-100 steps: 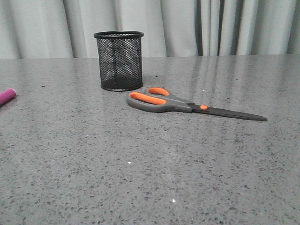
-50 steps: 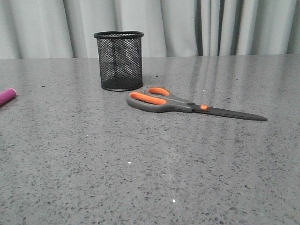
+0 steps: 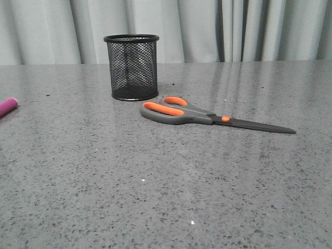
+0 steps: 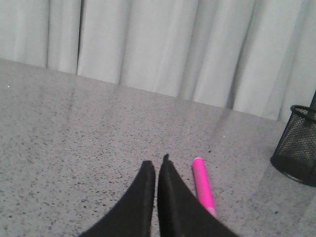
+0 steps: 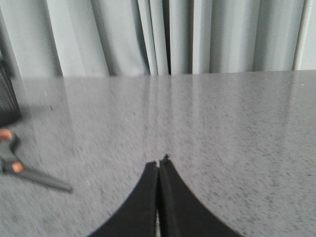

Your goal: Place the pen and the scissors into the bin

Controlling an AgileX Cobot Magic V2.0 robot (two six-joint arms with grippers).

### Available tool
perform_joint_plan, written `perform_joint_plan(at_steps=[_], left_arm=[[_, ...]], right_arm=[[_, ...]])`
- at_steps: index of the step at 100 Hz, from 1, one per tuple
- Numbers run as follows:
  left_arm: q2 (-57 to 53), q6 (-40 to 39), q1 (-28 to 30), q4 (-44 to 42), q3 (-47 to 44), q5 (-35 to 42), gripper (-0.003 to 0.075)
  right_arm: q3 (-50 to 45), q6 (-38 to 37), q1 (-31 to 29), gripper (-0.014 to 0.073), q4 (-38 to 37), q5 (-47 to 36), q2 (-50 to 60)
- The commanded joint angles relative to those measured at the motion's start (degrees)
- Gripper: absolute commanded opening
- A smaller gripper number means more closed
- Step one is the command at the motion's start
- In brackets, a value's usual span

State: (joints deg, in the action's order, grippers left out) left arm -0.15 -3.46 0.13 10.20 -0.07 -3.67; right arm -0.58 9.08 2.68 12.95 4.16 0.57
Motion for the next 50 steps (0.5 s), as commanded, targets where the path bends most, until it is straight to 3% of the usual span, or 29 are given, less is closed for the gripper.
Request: perform_joint_plan(at_steps=[1,23,50], left_arm=[[-1.88,-0.41,-0.35,6.66,-2.58,4.46,-0.0019],[-1.88,-0.41,-0.35,20.45,-2.48,4.87,-0.0019],[-1.44,-0.29,-0.35,25.61,0.60,2.15,-0.0020]], right_arm=[[-0.81,0.10,-0.29,-0.0076,5.77,-7.30,1.15],[-0.81,0.10,-0.29,-0.0076,14.90,-9.75,1.15],[3.58,0.10,-0.29,-0.0047,18.89,-4.16,-1.96]])
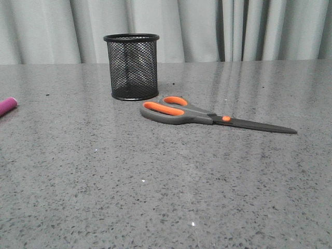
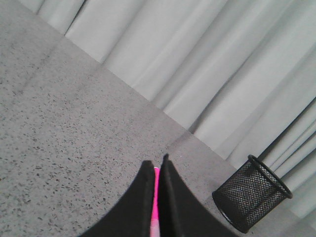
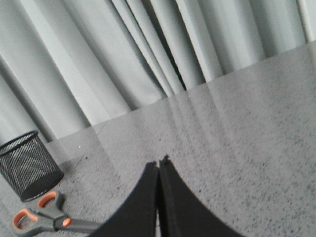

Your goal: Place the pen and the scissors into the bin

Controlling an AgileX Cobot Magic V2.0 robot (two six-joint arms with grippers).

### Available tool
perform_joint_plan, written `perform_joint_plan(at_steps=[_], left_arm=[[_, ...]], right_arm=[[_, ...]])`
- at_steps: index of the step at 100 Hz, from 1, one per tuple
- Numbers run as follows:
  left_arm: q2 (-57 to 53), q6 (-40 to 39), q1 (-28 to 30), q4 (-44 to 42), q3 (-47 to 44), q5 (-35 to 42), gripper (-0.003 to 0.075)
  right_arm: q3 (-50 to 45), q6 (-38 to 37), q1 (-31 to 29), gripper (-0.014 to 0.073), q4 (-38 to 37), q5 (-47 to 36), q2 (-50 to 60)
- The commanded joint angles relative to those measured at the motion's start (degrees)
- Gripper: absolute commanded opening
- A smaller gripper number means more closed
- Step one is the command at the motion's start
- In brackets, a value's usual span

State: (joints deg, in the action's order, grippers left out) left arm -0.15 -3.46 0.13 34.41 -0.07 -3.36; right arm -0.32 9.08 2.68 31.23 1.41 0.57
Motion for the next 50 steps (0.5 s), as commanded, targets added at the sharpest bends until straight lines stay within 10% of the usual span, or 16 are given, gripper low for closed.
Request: perform_joint_plan(at_steps=[1,50], left_arm=[[-1.22,-0.30,-0.35,1.27,0.81,1.36,-0.0020],[26.63,13.20,-0.35,-16.30,31.43,-26.74,-0.0019]], right_arm=[[3.85,0.10,-0.29,-0.0047,0.60,-0.98,-2.24],[36.60,0.31,-0.29,-0.0048,-10.12,24.14,-42.12]])
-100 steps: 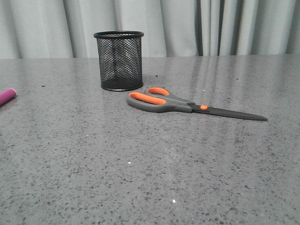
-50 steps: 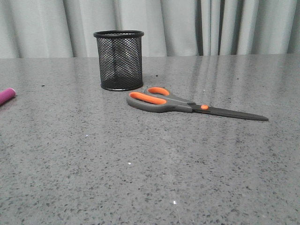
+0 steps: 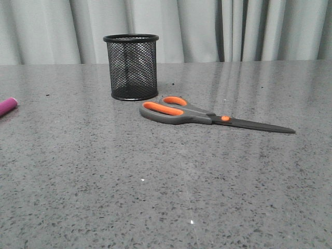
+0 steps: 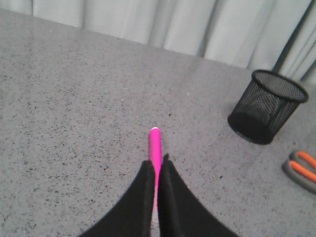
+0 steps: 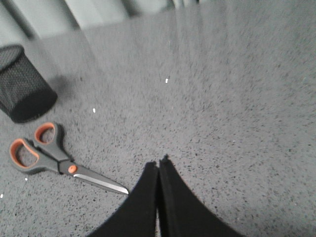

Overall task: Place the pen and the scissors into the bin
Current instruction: 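Lower the left gripper and grasp the pink marker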

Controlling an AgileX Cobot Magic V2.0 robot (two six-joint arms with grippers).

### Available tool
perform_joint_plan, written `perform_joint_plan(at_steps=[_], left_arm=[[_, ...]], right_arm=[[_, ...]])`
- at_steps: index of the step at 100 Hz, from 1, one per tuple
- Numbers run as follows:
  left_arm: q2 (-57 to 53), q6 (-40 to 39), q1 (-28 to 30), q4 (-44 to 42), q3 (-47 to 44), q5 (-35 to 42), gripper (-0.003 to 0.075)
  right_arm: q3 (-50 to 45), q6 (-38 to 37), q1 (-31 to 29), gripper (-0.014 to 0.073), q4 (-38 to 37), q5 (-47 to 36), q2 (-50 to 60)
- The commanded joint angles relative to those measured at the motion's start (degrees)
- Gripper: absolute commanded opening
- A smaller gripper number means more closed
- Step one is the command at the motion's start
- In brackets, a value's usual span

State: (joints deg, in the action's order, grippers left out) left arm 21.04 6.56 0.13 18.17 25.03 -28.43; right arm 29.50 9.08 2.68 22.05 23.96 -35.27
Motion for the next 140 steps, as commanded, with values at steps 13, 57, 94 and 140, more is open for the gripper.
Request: perform_joint_plan(at_steps=[13,57,94,140], left_arm=[[11.72,3.67,-0.35,0.04,10.31,-4.69,-0.0018],[24.87,3.82,-0.35,3.20,15.24,-5.40,0.0519],[37.39,17.49,-0.35,6.48,23.36,-12.12,0.0421],[54.09,23.80,-3.74,4.03,30.20,-14.32,0.0421]], right_arm=[[12.05,0.31,-0.29,-0.0047,-0.94,4.37,-12.18],[16.12,2.26,0.17,0.0435,-0.83,5.88,-16.15],[16.12,3.40,0.17,0.0465,-0.83,5.88,-16.15],[16.12,4.20,0.17,0.0465,-0.83,5.32,-16.15]])
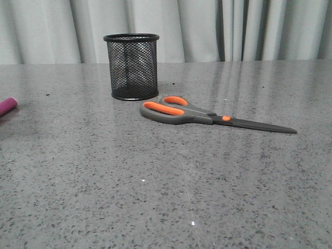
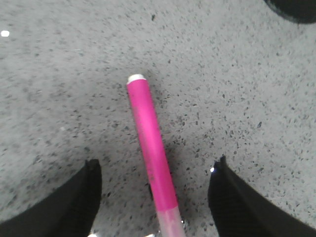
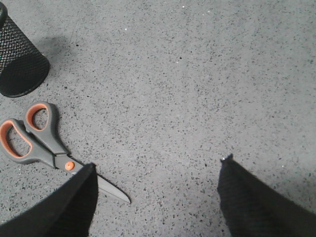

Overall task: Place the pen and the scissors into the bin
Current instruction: 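Lower the left gripper and grasp the pink marker, then lift the pink marker and carry it above the black mesh cup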

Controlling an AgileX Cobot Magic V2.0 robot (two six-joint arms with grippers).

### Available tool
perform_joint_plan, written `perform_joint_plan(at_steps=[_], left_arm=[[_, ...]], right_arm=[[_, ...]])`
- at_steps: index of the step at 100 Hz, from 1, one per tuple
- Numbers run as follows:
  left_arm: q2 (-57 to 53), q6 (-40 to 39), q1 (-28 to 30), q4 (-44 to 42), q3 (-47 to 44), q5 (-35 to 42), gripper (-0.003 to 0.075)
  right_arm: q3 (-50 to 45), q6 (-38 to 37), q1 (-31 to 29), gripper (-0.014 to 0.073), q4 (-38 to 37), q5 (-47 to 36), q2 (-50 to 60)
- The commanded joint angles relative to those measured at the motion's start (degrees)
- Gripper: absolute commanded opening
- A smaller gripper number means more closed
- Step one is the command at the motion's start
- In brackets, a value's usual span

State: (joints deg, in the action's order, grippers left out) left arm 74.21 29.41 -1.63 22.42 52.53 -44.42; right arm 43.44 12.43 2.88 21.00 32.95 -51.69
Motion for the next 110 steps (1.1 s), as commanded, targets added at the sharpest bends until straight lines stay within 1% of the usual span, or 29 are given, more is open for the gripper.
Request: perform_joint_plan(at_steps=[1,9,35,55,59,64,69,74,76,82,104,110], left_arm=[[1.10,0.95,-2.31,-0.59,2.70,1.68,0.0421],[3.09,0.95,-3.32,-3.60,3.61,2.34,0.0421],[7.83,0.85,-3.55,-3.10,4.51,4.12,0.0421],[9.03,0.85,-3.55,-3.10,4.51,4.78,0.0411],[9.03,0.85,-3.55,-3.10,4.51,4.93,0.0383],[9.03,0.85,-3.55,-3.10,4.51,4.93,0.0326],[9.03,0.85,-3.55,-3.10,4.51,4.38,0.0244],[9.03,0.96,-3.55,-3.10,4.51,3.61,0.0135],[9.03,0.96,-3.55,-3.10,4.51,3.27,0.0106],[9.03,0.96,-3.55,-3.20,4.51,2.53,-0.0018],[7.63,1.25,-3.69,-2.70,5.57,1.91,-0.0019],[6.09,1.57,-4.15,-1.92,6.44,2.91,-0.0019]], right_arm=[[2.18,0.85,-0.03,0.0465,0.22,-3.67,0.27],[2.18,0.85,-0.03,0.0465,0.22,-3.67,0.27],[2.18,0.85,-0.03,0.0465,0.22,-3.67,0.27],[2.18,0.85,-0.03,0.0465,0.22,-3.67,0.27],[2.18,0.85,-0.03,0.0465,0.22,-3.67,0.27],[2.18,0.85,-0.03,0.0465,0.22,-3.67,0.27],[2.18,0.85,-0.03,0.0465,0.22,-3.67,0.27],[2.18,0.85,-0.03,0.0465,0.22,-3.67,0.27],[2.18,0.85,-0.03,0.0465,0.22,-3.67,0.27],[2.18,0.85,-0.03,0.0465,0.22,-3.67,0.27],[2.18,0.85,-0.03,0.0465,0.22,-3.67,0.27],[2.18,0.85,-0.03,0.0465,0.22,-3.67,0.27]])
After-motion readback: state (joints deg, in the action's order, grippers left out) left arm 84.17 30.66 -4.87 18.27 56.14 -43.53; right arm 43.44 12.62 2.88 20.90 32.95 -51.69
